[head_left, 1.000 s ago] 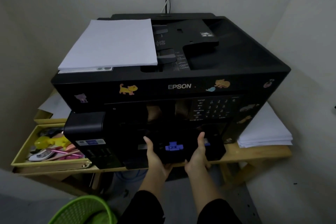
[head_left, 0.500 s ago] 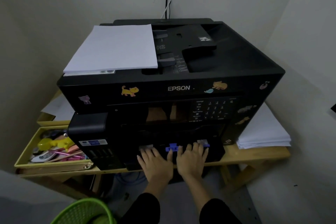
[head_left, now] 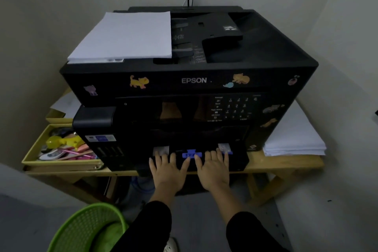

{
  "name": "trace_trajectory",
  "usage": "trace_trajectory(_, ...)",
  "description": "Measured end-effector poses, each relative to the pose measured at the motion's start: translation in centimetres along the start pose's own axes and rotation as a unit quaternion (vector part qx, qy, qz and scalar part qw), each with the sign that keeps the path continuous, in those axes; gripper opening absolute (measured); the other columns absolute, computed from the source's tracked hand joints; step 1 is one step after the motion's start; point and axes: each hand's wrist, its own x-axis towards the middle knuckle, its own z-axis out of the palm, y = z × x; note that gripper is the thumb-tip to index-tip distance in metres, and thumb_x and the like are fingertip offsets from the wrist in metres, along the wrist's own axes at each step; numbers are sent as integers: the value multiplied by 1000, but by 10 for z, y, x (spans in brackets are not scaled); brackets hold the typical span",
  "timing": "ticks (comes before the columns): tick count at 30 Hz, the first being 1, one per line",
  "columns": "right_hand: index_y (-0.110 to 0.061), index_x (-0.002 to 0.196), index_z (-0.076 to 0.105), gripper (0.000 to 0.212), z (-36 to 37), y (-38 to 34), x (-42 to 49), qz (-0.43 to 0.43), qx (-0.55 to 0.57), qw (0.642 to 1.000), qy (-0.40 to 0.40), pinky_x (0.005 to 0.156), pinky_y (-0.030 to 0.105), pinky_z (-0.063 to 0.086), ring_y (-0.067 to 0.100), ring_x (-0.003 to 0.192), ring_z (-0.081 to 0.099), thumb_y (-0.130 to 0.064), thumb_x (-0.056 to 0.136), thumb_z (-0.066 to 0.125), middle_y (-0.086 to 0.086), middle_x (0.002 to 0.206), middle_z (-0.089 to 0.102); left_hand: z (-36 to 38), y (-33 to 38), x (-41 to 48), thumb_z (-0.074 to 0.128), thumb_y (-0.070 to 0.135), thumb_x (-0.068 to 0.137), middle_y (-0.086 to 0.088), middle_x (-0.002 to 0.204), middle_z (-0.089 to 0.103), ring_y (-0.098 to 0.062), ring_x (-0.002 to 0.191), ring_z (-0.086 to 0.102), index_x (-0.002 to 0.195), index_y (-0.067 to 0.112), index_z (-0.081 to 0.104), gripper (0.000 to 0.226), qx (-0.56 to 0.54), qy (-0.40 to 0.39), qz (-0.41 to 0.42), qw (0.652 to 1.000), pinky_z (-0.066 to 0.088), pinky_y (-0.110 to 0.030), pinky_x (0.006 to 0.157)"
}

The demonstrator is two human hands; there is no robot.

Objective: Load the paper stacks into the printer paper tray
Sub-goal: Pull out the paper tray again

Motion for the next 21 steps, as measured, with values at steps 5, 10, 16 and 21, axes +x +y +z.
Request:
trace_trajectory(5,-10,137,44,62,4,11,-21,-29,7,1000,-7,122,43,3,23,144,23,-51,99,17,7,143,45,10,-4,-20,21,66,91,-6,158,19,-27,149,-2,148,21,25,73,6,17,-2,1000,-3,-48,119)
trace_trajectory(10,-11,135,45,61,5,21,-52,-48,-6,998,-34,121,42,8,24,136,32,-52,98,17,6,138,48,17,-13,-49,20,67,91,-5,159,16,-27,149,-3,150,22,22,74,21,-13,-4,1000,-3,-48,120)
trace_trajectory(16,-12,131,48,60,6,26,-89,-48,-7,998,-40,120,41,12,24,131,37,-52,98,19,7,133,51,21,-25,-84,21,68,90,-7,157,22,-27,149,3,148,21,27,75,30,-18,14,999,0,-47,120)
trace_trajectory(21,-12,130,48,59,7,30,-115,-35,-10,998,-50,121,41,11,23,131,37,-52,98,19,6,133,51,22,-32,-108,22,70,89,-8,153,30,-27,147,12,145,21,32,75,49,-33,33,998,4,-46,120)
